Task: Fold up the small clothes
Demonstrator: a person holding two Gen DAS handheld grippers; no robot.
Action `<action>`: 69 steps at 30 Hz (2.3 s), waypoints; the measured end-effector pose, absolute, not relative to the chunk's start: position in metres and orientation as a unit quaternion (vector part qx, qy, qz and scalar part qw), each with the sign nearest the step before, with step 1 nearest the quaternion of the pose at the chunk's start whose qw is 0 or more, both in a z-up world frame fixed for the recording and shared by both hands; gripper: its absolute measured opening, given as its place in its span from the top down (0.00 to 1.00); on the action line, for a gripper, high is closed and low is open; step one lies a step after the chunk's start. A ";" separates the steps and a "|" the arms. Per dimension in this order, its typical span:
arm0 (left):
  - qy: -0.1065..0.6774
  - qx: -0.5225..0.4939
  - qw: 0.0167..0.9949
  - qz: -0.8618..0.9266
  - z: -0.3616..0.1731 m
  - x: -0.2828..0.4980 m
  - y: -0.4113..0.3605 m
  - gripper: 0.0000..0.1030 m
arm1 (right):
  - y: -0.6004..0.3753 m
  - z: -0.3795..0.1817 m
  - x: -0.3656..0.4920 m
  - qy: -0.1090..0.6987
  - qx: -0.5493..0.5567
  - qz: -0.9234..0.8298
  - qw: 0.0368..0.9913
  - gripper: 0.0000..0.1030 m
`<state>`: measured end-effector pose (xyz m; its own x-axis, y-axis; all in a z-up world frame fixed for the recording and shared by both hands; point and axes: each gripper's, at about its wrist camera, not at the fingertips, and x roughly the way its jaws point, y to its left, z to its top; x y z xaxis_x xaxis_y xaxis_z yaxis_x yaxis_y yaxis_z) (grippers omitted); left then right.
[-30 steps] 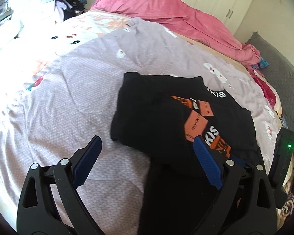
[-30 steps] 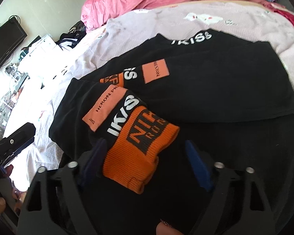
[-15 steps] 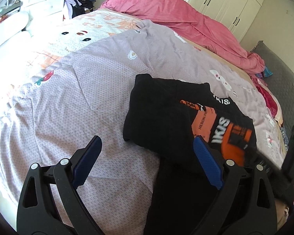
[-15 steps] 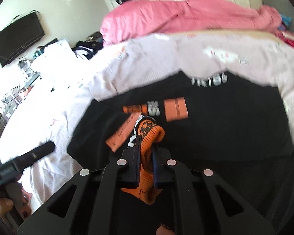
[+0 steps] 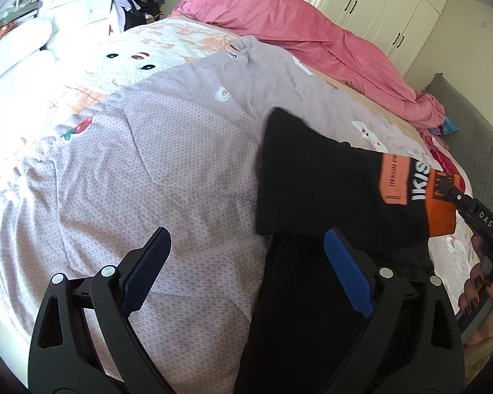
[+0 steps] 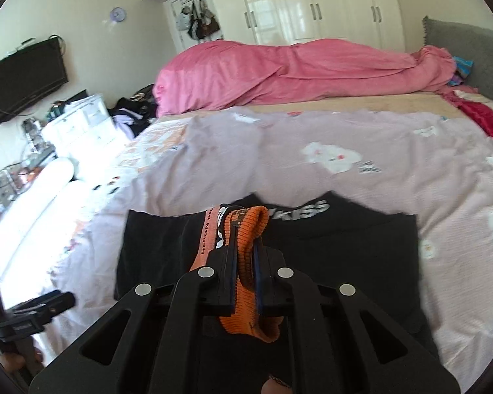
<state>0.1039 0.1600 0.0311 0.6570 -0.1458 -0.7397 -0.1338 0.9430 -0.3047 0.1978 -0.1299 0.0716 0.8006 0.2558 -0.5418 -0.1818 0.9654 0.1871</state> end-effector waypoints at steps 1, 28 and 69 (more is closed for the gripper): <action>0.415 -0.167 0.894 -0.004 0.031 0.104 0.159 0.15 | -0.135 0.071 0.198 0.294 0.062 0.107 0.948 0.93; 0.421 -0.100 0.900 -0.055 0.033 0.155 0.093 0.15 | -0.193 0.039 0.203 0.317 0.069 0.033 0.945 0.93; 0.493 -0.013 0.862 -0.118 -0.021 0.224 0.027 0.15 | -0.171 -0.012 0.204 0.393 0.074 0.087 0.912 0.63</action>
<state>0.2240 0.0265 -0.0207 0.4869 -0.2162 -0.8463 0.1902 0.9719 -0.1388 0.2038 -0.1706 -0.0125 0.6757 0.2160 -0.7048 -0.1002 0.9741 0.2025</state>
